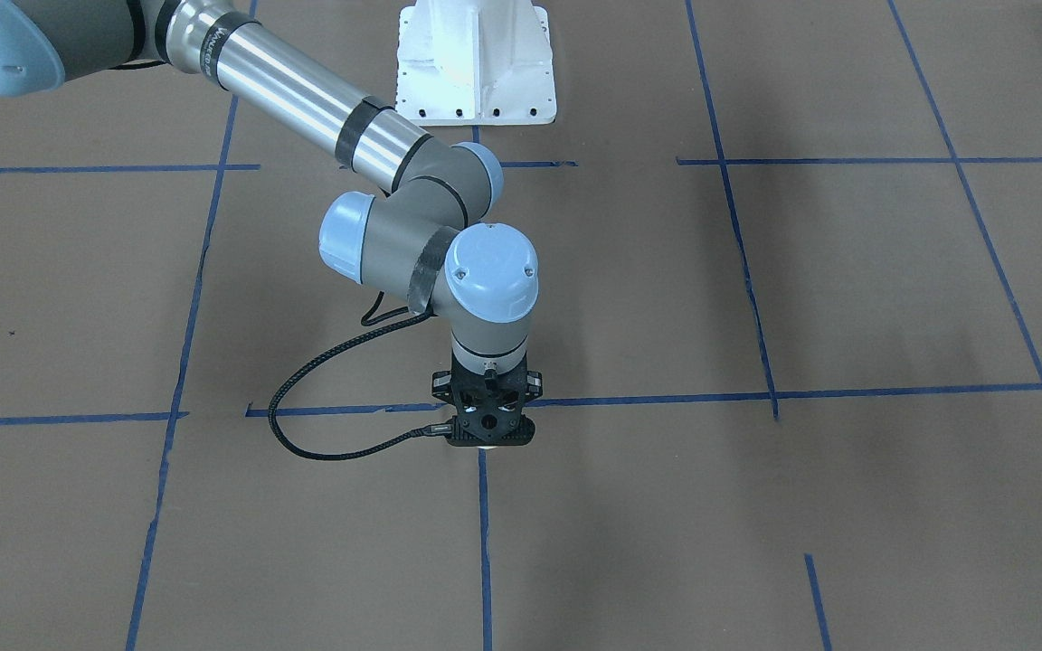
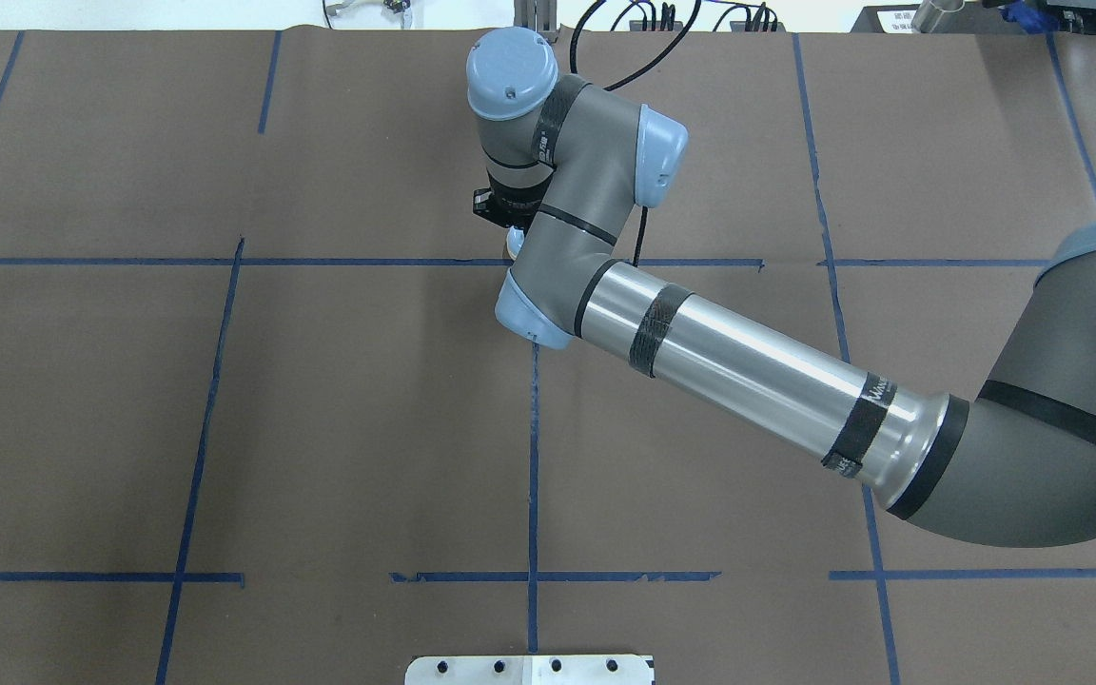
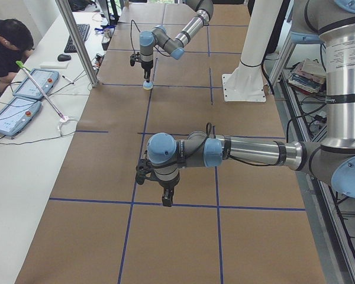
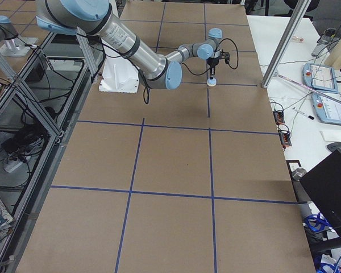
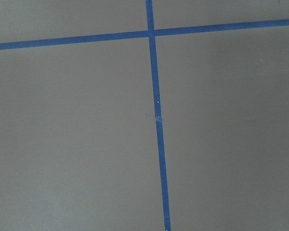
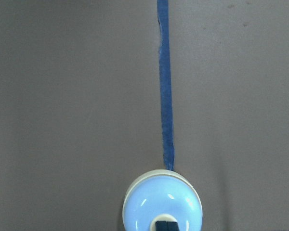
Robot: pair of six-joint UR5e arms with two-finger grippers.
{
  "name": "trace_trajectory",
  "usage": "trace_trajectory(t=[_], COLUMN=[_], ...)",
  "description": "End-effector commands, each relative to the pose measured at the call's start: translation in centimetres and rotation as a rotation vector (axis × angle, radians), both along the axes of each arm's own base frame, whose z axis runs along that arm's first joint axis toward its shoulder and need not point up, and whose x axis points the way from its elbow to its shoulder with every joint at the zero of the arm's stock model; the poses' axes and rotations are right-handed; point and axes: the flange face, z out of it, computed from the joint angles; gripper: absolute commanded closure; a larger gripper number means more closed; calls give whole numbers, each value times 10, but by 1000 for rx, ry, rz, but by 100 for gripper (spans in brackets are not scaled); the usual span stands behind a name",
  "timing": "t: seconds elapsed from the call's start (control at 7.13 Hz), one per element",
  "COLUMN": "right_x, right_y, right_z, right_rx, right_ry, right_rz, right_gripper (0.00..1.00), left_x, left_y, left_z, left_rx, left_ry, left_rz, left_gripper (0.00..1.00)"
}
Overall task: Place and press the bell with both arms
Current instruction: 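Lift the right gripper off the bell and retract the right arm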
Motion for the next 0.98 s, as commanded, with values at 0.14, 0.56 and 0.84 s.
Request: trace_trajectory(t=[0.14, 0.56, 0.84], right_x=[38, 94, 198], right_y=[-17, -30, -16], right_z=[-50, -10, 71], right_rx=[-20, -65, -9], right_ry=[-104, -99, -78], right_rz=[-15, -18, -125], right_gripper=[98, 0, 0], left_x=[0, 0, 0], left_y=[0, 0, 0], left_z=[2, 9, 9], left_rx=[-4, -16, -16], left_ry=[0, -3, -6], left_rz=[0, 4, 4], left_gripper=[0, 0, 0])
